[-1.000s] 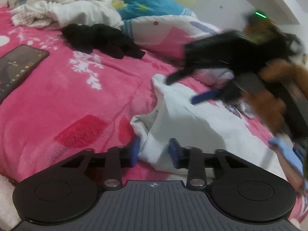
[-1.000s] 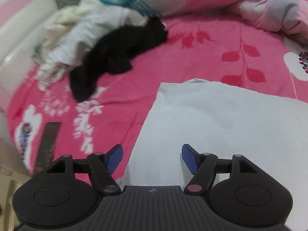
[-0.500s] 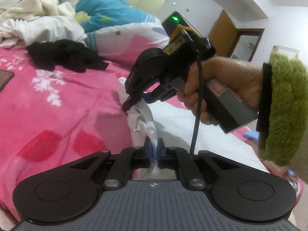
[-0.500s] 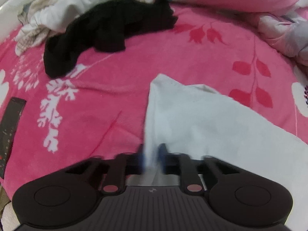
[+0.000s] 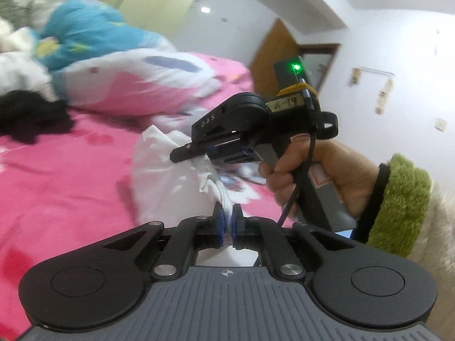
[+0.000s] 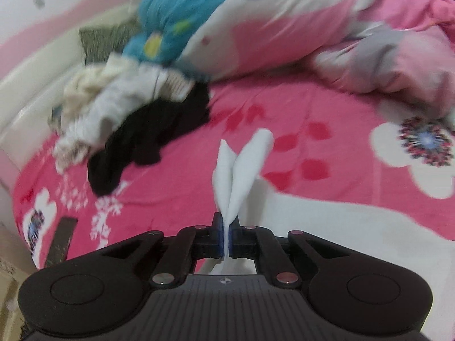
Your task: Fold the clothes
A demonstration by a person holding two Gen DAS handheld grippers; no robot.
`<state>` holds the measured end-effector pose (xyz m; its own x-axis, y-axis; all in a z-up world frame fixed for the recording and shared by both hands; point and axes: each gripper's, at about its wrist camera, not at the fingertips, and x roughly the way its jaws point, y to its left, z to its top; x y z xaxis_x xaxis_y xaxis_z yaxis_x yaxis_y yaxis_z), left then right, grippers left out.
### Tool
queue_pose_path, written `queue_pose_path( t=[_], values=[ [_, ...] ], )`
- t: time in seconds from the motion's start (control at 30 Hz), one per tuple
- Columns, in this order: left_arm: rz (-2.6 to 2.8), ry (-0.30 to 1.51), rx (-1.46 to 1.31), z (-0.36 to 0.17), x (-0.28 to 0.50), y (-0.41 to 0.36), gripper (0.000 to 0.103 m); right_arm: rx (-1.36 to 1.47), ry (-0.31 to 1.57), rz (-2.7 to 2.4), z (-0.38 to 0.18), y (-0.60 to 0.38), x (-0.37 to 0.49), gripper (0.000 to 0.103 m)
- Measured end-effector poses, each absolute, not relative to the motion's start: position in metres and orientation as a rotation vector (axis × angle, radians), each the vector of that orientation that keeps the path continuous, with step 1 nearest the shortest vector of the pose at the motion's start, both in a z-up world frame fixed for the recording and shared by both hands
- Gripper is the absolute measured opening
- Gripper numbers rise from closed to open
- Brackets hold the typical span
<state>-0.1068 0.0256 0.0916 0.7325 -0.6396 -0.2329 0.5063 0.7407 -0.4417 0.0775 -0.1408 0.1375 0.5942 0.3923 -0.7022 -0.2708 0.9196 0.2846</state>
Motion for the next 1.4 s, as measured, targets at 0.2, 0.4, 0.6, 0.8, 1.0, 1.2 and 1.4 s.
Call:
queue_pose_path(
  t=[0.2,0.4,0.6,0.8,1.0,1.2,1.4],
  values=[
    [-0.784,0.434,-0.278,0.092,-0.102,-0.061,0.003,0.238,0.787,0.345,0.141,-0.25,0.058,0.002],
    [-0.845,0.542,-0.209,0.063,-0.097,-0.124,0.003,0.405,0.812,0.3,0.09,-0.34,0.041,0.002],
    [-0.891,0.59,-0.12,0.054,-0.091,-0.151,0.003,0.514,0.764,0.308,0.063,-0.386,0.023,0.002],
    [-0.907,0.727,-0.149,0.043,-0.087,-0.14,0.043,0.595,0.844,0.227,0.023,-0.409,0.018,0.006],
    [-0.898,0.577,-0.147,0.067,-0.111,-0.066,0.067,0.627,0.758,0.213,0.036,-0.417,-0.035,0.049],
    [-0.754,0.53,0.079,0.052,-0.122,-0.036,0.068,0.597,0.714,0.214,0.05,-0.404,-0.099,0.061],
    [-0.643,0.468,0.292,0.029,-0.126,-0.061,0.053,0.591,0.709,0.193,0.048,-0.384,-0.132,0.056]
  ],
)
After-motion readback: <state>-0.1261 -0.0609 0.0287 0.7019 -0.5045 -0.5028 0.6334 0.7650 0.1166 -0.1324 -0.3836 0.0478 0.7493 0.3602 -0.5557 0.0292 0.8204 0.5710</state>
